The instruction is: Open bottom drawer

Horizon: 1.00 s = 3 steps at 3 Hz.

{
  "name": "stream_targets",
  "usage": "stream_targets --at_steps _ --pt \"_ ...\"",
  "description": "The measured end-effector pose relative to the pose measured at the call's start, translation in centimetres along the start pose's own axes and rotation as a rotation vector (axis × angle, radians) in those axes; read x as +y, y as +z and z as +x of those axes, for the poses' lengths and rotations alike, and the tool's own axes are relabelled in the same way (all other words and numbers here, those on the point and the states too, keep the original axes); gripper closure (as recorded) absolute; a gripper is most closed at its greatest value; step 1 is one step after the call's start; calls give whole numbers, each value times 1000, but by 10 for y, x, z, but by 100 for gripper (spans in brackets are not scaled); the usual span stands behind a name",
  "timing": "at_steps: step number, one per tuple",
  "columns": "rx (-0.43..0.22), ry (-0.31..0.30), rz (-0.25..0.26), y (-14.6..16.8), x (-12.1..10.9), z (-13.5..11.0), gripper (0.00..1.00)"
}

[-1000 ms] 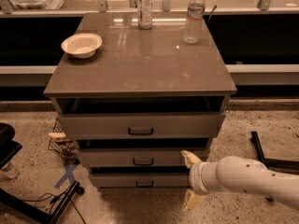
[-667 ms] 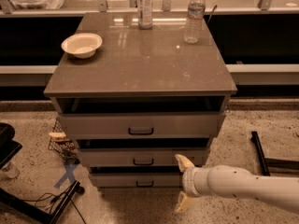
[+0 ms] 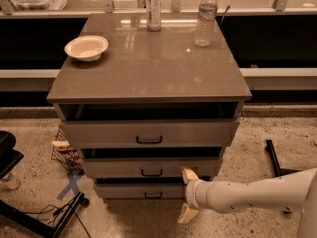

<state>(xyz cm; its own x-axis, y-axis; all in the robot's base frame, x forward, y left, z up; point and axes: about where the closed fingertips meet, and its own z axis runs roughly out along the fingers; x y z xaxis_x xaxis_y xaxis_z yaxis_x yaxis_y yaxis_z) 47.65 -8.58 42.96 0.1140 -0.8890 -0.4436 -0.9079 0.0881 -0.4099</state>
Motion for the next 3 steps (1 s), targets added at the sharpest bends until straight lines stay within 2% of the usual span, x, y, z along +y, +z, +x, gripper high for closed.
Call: stream_targets --at_steps 1,2,3 --pt "39 -19 17 15 10 5 0" --pt "64 -73 25 59 41 19 0" --pt "57 -143 56 130 62 38 0"
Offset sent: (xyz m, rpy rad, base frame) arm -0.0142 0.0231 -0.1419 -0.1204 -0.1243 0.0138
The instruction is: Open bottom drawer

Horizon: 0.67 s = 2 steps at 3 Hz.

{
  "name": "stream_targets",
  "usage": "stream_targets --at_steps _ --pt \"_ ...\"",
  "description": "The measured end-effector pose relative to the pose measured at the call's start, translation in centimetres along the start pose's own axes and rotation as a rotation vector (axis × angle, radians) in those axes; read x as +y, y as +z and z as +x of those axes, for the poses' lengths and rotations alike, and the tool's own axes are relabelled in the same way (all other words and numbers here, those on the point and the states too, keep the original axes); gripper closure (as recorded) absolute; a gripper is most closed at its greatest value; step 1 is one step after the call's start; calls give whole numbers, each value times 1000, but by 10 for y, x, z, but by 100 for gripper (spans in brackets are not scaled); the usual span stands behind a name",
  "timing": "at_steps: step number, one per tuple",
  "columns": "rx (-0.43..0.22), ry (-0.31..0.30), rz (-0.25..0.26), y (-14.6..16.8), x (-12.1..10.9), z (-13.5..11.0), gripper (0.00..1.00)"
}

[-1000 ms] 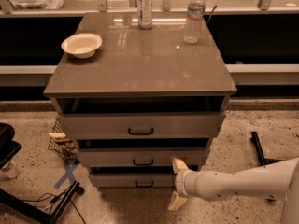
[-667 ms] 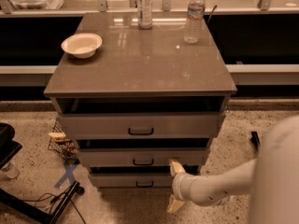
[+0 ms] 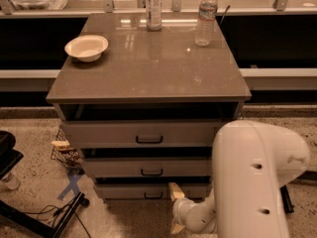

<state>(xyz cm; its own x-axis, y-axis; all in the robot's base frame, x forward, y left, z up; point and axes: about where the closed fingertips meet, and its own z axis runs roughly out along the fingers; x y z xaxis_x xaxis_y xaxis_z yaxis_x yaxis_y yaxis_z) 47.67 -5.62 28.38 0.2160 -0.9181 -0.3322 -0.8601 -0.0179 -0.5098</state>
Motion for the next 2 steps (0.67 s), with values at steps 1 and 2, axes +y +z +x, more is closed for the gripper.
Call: stream_targets --at_steps 1,2 --pt "-7 -29 -3 50 12 6 0" --pt "6 -42 -15 88 21 14 0"
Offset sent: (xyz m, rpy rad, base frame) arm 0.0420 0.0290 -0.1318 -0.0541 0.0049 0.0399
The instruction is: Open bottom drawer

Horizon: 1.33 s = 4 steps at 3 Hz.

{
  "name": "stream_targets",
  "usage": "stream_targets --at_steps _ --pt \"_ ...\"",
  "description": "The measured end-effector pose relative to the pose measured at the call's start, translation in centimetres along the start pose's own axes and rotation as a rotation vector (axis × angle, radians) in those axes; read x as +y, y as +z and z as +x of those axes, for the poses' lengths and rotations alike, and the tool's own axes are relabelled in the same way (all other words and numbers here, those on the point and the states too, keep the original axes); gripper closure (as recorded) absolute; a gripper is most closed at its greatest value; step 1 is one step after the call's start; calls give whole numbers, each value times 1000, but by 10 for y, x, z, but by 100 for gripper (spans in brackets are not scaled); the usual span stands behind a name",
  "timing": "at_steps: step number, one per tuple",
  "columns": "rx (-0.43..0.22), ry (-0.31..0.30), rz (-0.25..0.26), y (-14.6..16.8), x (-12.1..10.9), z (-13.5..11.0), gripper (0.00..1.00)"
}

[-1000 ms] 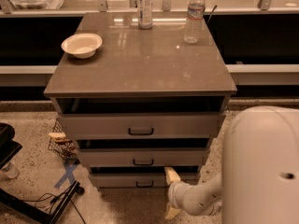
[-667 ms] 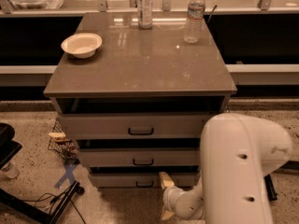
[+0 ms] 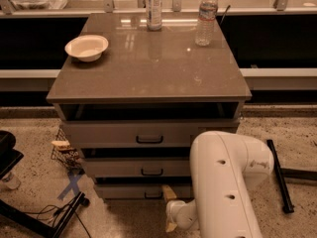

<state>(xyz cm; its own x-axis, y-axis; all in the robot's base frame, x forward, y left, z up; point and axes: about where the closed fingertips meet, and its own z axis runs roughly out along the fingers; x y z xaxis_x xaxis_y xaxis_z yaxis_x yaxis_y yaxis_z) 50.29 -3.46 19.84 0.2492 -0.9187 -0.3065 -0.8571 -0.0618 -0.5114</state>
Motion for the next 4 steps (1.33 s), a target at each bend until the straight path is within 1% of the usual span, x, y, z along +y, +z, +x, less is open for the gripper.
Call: stream_targets --at_steps 1,2,3,4 --pt "17 -6 -7 26 6 3 0" --pt "44 -20 -31 45 18 3 0" --pt "94 -85 -108 82 44 -14 0" --pt "94 -85 -108 82 44 -14 0"
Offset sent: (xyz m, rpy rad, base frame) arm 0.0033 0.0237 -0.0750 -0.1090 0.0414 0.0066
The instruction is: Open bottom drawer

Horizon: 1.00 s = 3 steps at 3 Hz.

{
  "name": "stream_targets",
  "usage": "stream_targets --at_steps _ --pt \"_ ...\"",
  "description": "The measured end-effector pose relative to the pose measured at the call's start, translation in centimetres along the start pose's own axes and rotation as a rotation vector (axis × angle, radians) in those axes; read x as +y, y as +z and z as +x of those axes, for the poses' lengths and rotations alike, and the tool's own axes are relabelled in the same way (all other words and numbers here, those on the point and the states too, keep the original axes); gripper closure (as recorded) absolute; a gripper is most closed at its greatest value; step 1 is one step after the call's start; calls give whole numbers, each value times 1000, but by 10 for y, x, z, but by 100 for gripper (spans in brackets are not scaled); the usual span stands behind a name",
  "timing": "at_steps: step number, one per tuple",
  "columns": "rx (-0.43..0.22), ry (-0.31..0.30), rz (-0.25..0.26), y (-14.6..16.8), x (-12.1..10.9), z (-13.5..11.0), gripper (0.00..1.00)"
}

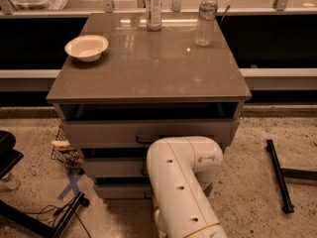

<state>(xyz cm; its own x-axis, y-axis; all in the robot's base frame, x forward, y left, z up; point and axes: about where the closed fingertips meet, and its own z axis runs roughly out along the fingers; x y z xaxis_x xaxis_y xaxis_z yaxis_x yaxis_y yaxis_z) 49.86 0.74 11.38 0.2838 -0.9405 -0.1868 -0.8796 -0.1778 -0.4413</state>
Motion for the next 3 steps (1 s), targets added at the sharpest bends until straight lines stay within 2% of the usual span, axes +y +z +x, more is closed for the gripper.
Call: stream_targets --at_steps 1,2,3 --pt "18 -30 -49 24 14 -5 2" --pt "17 -49 -91 48 19 -5 24" --pt "15 -48 -92 49 19 -6 47"
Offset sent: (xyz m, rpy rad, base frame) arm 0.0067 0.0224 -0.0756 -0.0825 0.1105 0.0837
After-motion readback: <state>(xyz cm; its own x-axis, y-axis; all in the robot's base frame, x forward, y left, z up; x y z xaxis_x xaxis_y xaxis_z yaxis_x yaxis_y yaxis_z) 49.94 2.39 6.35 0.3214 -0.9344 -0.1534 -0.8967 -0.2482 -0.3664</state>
